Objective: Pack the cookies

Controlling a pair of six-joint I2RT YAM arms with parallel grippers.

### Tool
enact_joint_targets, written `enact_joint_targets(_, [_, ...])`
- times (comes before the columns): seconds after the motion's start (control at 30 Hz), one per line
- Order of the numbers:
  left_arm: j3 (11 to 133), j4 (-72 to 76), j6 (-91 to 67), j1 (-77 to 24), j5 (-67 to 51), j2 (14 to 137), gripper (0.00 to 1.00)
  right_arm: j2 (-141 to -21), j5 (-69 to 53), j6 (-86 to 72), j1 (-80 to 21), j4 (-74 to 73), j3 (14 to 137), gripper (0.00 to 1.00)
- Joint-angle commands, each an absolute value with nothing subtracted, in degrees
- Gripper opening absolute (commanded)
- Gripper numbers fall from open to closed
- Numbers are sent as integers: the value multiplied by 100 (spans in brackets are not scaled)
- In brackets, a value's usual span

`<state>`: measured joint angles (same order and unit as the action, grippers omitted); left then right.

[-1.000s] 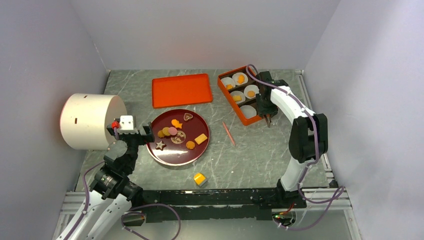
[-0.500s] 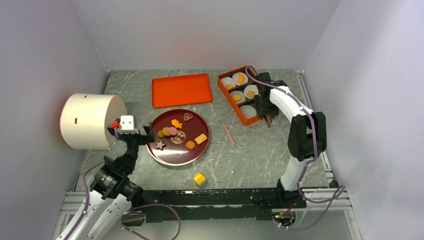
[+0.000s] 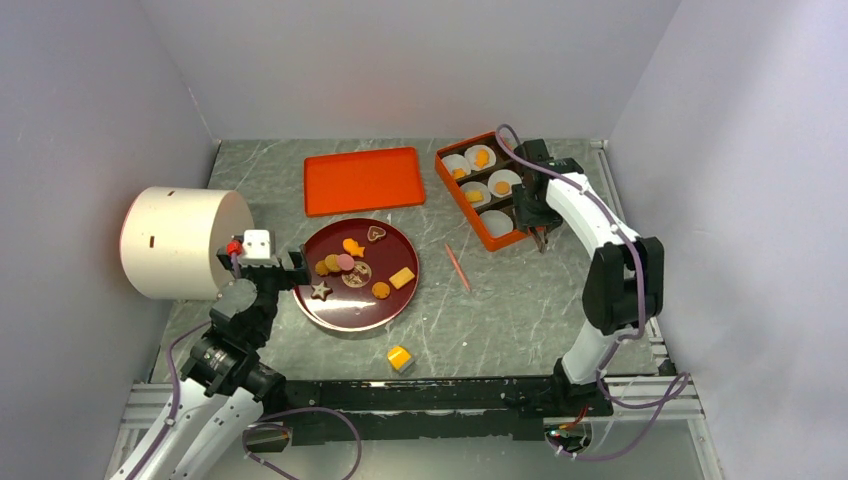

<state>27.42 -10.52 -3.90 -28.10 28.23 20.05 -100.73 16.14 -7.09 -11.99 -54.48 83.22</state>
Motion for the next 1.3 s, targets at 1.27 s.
enact_joint_targets(1.27, [2813,-923,-448,-2821,2890,2295,96,-10143,1083,-1135,-5259,-5189,8856,46])
